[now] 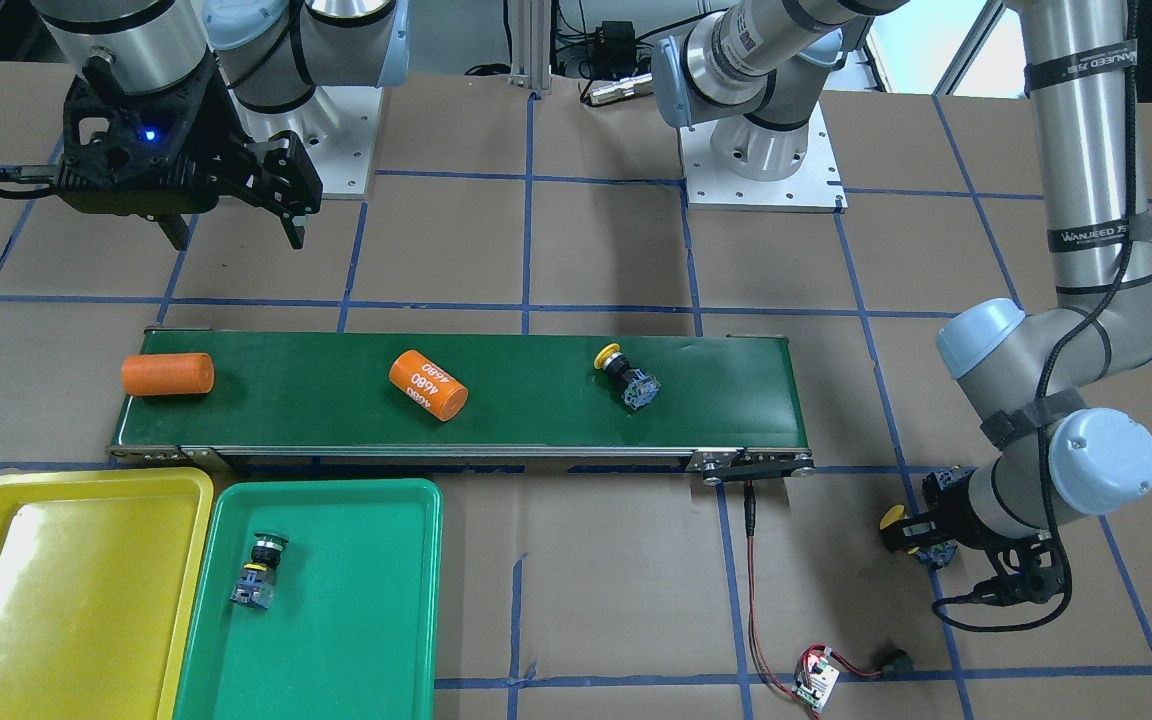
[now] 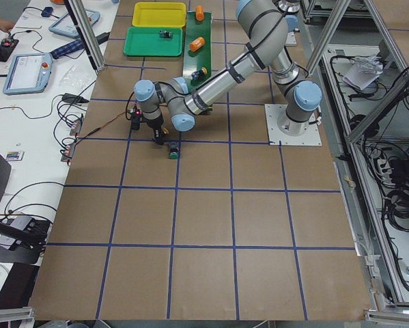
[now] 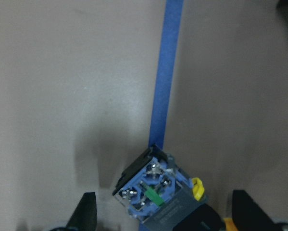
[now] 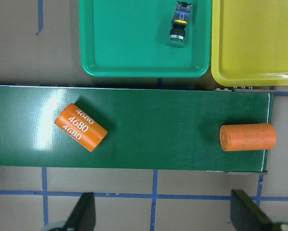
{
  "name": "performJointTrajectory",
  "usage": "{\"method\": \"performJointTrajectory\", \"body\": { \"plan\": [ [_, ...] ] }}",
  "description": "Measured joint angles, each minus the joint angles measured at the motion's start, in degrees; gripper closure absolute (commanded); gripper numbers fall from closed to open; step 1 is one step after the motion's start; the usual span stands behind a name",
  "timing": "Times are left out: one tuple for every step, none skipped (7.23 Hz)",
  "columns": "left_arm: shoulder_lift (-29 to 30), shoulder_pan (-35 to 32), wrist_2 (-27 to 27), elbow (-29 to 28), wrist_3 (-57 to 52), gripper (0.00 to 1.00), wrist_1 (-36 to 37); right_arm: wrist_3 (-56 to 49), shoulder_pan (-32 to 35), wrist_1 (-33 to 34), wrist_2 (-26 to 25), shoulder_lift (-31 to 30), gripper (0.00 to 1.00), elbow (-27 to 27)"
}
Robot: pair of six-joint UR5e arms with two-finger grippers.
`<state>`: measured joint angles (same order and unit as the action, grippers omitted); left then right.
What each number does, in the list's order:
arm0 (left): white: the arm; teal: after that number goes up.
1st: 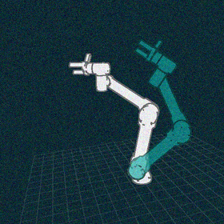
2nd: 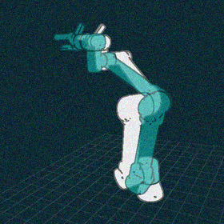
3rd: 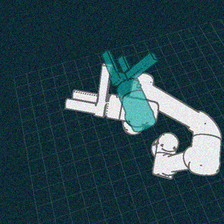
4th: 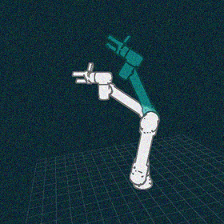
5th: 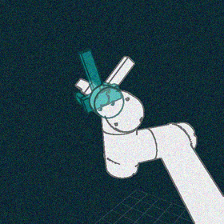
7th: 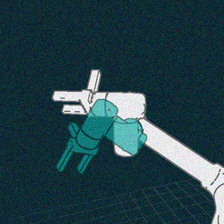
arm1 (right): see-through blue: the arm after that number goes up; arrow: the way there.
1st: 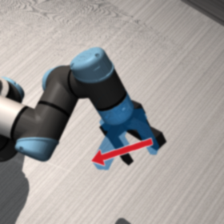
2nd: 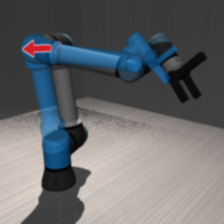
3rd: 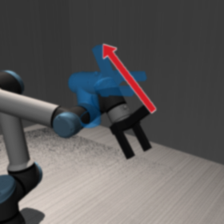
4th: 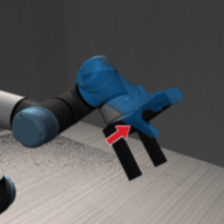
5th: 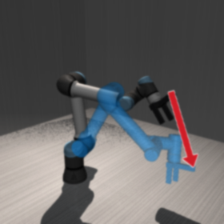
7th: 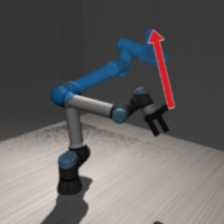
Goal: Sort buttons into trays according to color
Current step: 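Place the yellow-capped switch on the conveyor with the left gripper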
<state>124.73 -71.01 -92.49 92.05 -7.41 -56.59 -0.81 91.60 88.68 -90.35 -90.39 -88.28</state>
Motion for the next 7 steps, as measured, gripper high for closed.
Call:
{"method": "performJointTrajectory", "body": {
  "plan": [
    [-0.01, 0.03, 0.18, -0.07, 0.07, 0.91, -0.01, -0.04, -0.10, -0.02, 0.00, -0.03, 0.00, -0.03],
    [-0.13, 0.19, 1.02, -0.23, -0.23, 0.95, -0.10, -0.06, -0.20, -0.06, 0.00, -0.05, 0.00, -0.04],
    [-0.76, 0.32, 2.92, -0.62, -0.64, 0.96, -1.43, -0.07, -0.29, -0.06, 0.00, -0.05, 0.00, -0.05],
    [-2.44, 0.20, 4.58, -1.04, -0.91, 0.96, -4.77, -0.09, -0.33, -0.05, 0.00, -0.05, 0.00, -0.05],
    [-5.17, -0.31, 5.41, -0.84, -1.47, 0.96, -8.56, -0.32, -0.41, -0.06, 0.00, -0.06, 0.00, -0.17],
    [-8.30, -1.67, 5.81, 0.14, -3.17, 0.96, -11.28, -0.72, -0.61, -0.04, -0.02, -0.08, 0.00, -0.48],
    [-11.49, -4.05, 5.81, 1.81, -6.02, 0.96, -12.48, -1.14, -1.06, 0.01, -0.08, -0.14, 0.00, -0.80]
  ]
}}
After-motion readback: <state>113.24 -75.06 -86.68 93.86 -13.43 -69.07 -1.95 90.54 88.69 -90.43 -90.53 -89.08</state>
